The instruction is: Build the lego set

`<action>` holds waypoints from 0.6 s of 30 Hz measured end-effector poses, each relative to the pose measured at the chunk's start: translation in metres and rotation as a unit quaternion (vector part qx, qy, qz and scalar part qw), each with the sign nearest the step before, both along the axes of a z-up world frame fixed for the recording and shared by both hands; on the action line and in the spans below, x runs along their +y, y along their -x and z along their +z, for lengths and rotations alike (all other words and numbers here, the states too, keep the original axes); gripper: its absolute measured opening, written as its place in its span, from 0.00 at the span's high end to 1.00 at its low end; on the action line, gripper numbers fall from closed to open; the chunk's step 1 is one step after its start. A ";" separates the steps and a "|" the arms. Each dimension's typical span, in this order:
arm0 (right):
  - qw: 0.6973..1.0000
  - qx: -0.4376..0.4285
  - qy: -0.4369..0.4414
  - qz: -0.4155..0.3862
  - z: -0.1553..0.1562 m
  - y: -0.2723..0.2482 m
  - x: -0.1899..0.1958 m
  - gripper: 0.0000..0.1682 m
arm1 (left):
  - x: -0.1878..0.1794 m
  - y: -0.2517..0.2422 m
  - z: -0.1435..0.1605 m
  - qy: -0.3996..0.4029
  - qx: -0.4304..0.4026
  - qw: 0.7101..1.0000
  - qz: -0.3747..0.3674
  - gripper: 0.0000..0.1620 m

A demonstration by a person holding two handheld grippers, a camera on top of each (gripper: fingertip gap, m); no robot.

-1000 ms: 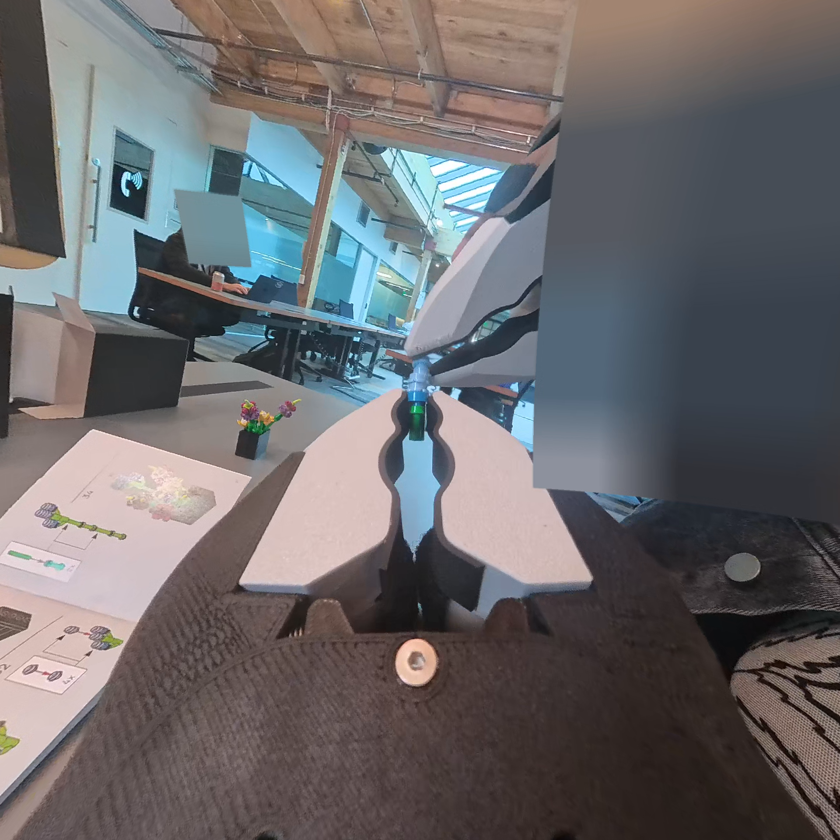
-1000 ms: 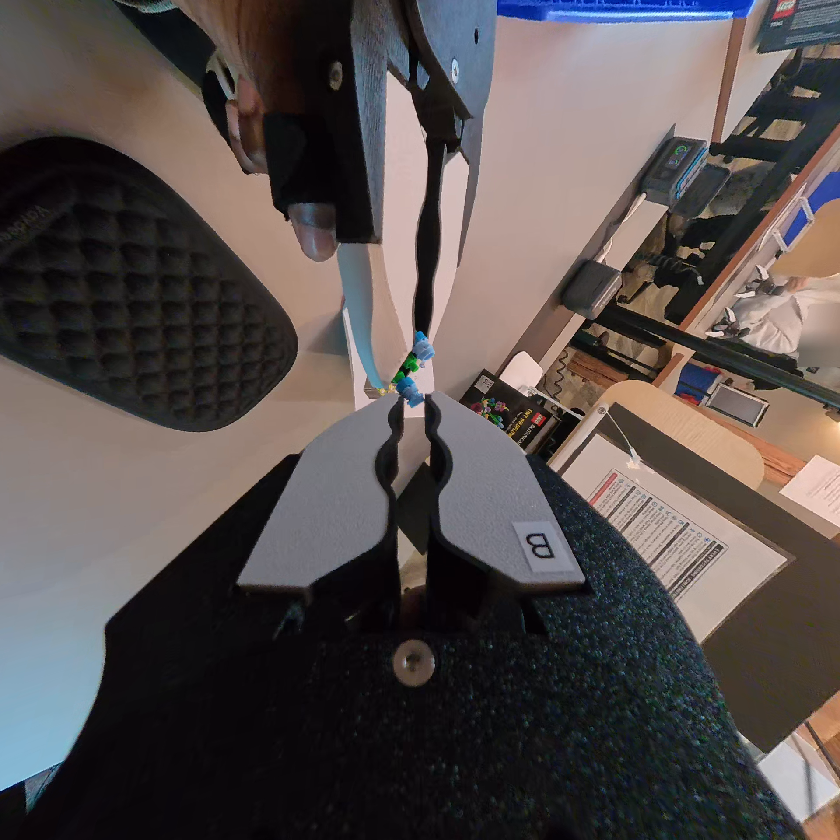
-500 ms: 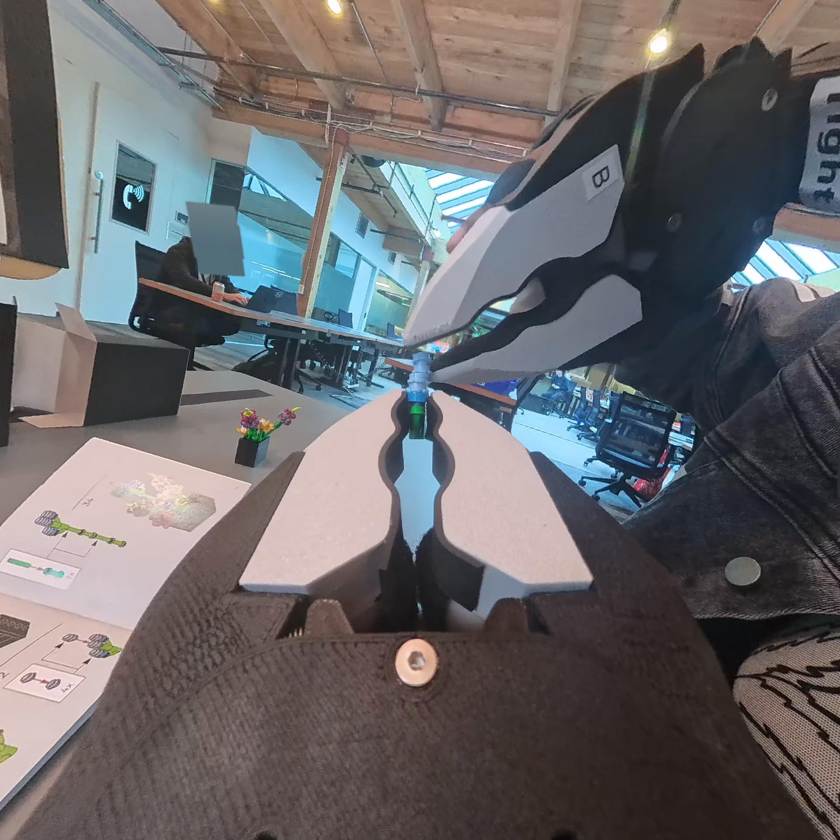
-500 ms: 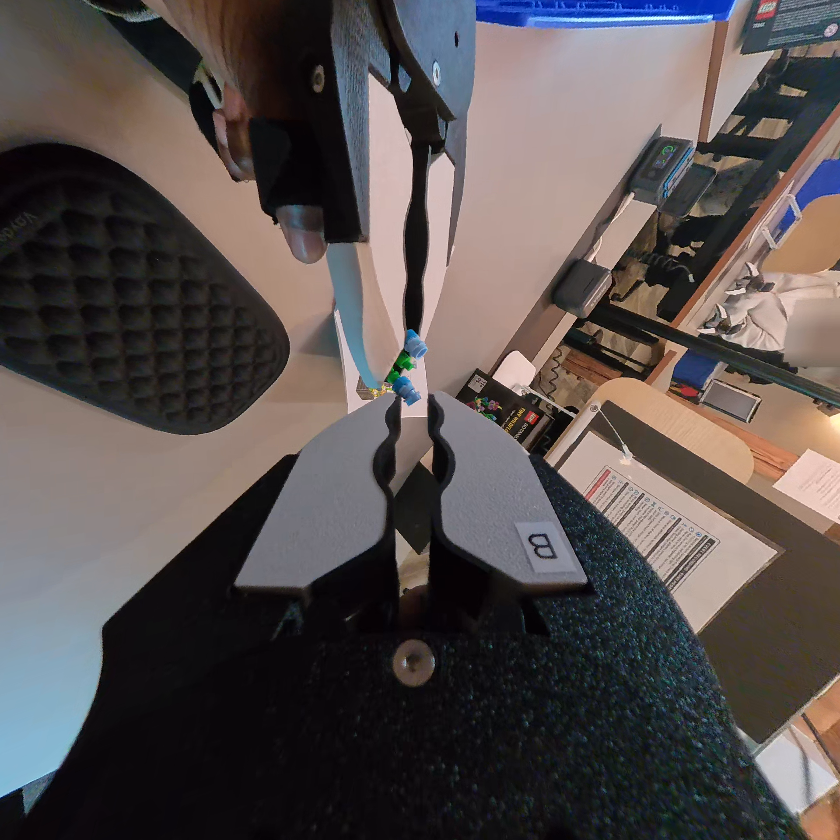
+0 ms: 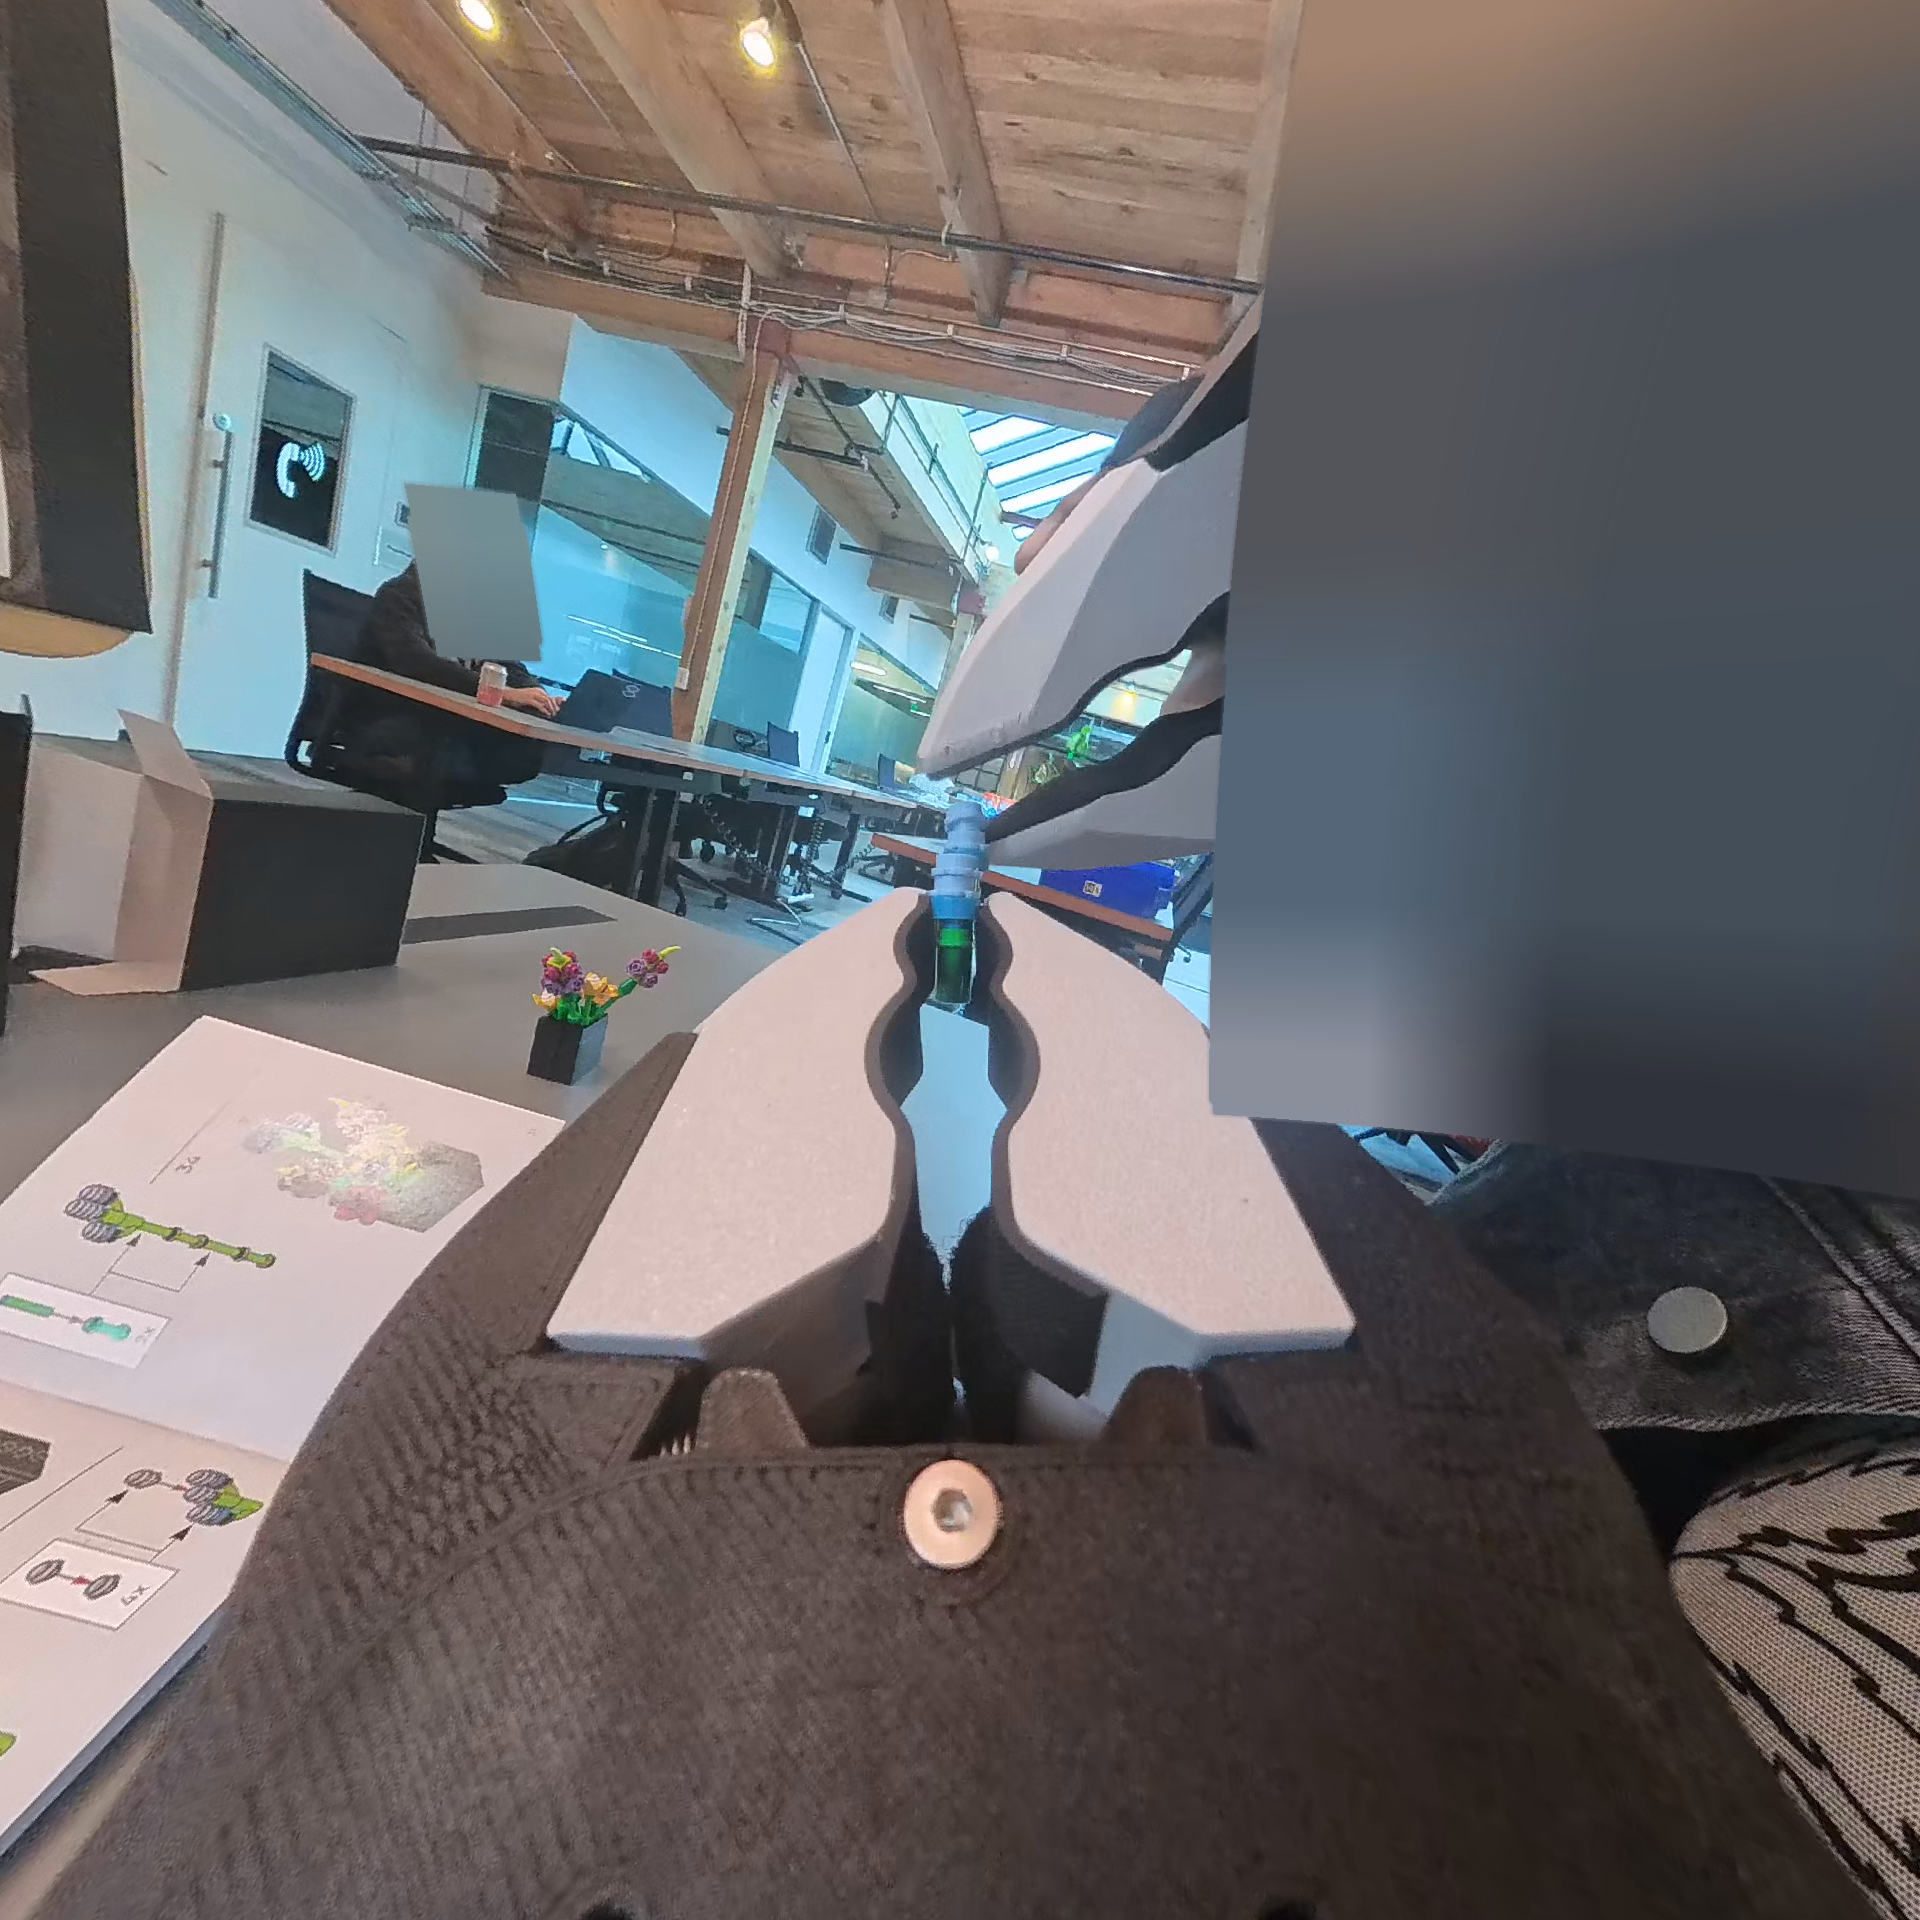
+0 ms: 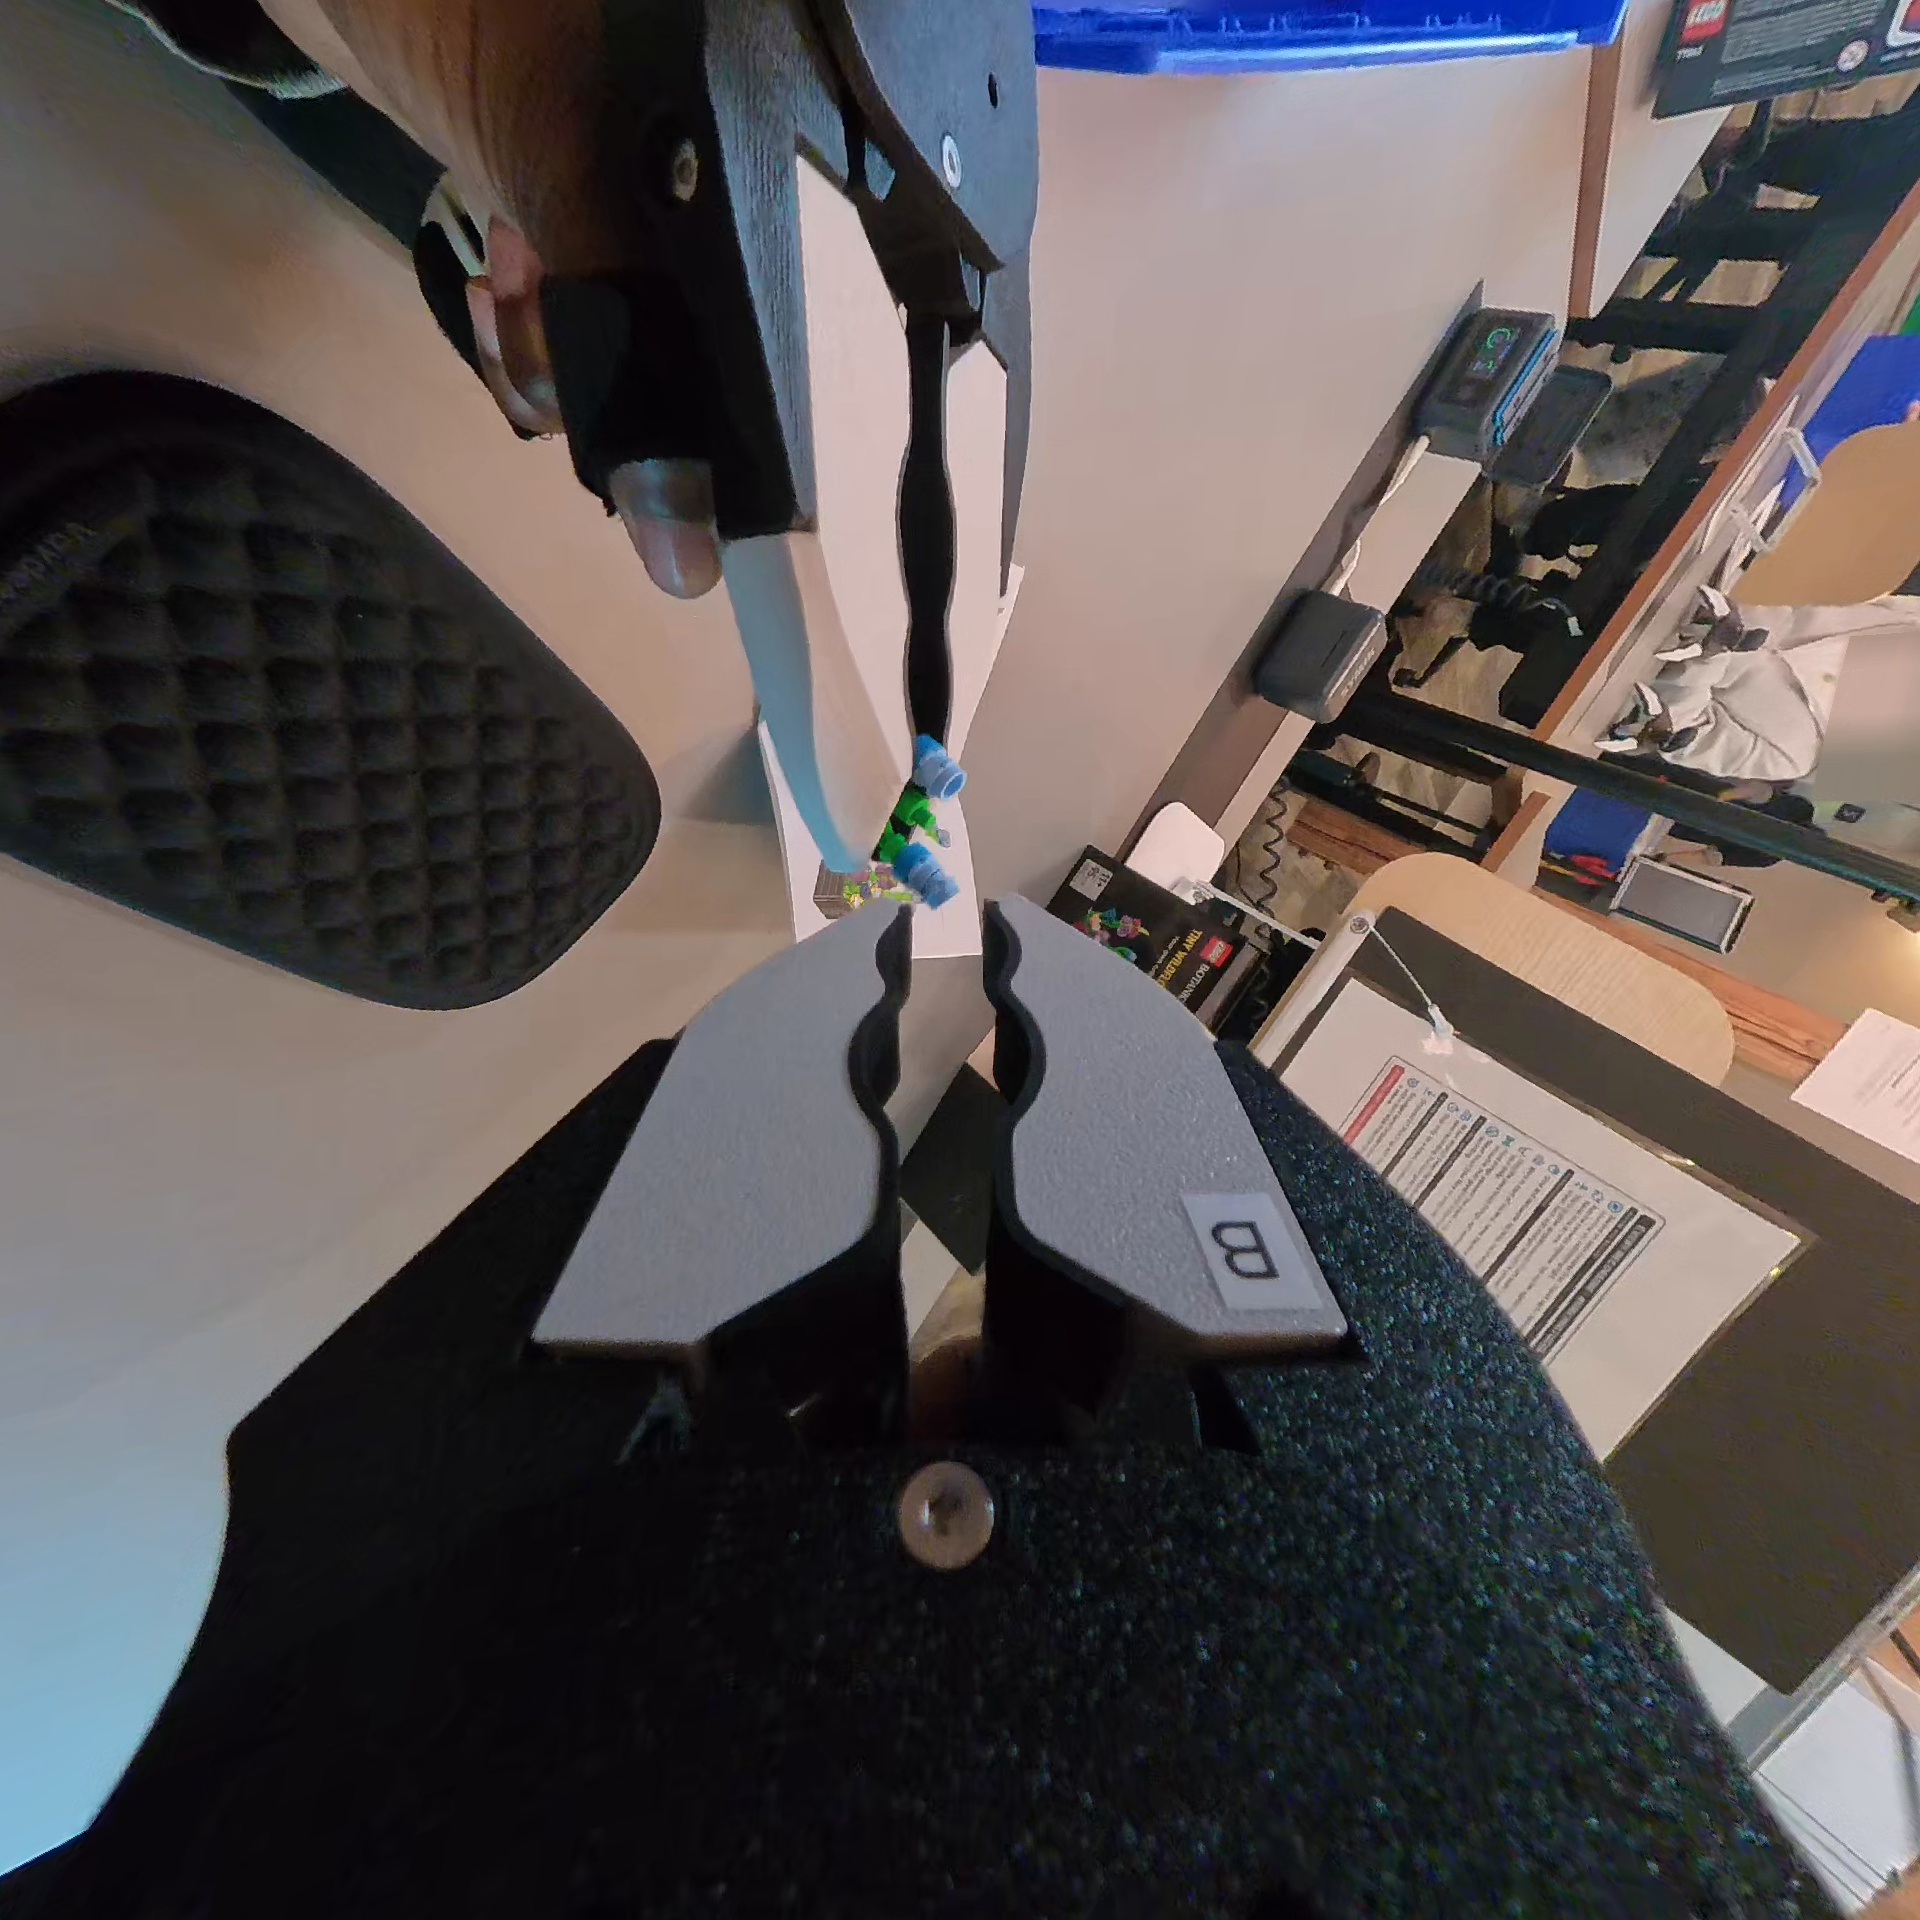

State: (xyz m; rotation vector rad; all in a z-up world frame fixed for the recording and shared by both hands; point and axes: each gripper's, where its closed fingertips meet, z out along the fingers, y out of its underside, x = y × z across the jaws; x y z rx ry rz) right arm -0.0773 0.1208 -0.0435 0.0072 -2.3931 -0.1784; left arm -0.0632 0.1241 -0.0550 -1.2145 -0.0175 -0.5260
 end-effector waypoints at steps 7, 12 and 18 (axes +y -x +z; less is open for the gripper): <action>0.995 0.010 0.101 -0.017 0.006 -0.010 0.002 0.88 | -0.005 -0.003 0.006 -0.010 -0.026 0.999 -0.036 0.96; 0.896 0.117 0.422 0.072 0.026 -0.033 -0.010 0.75 | -0.020 -0.010 0.025 -0.033 -0.050 0.993 -0.099 0.96; 0.745 0.340 0.537 0.203 0.048 -0.048 -0.021 0.65 | -0.029 -0.023 0.049 -0.040 -0.066 0.982 -0.173 0.96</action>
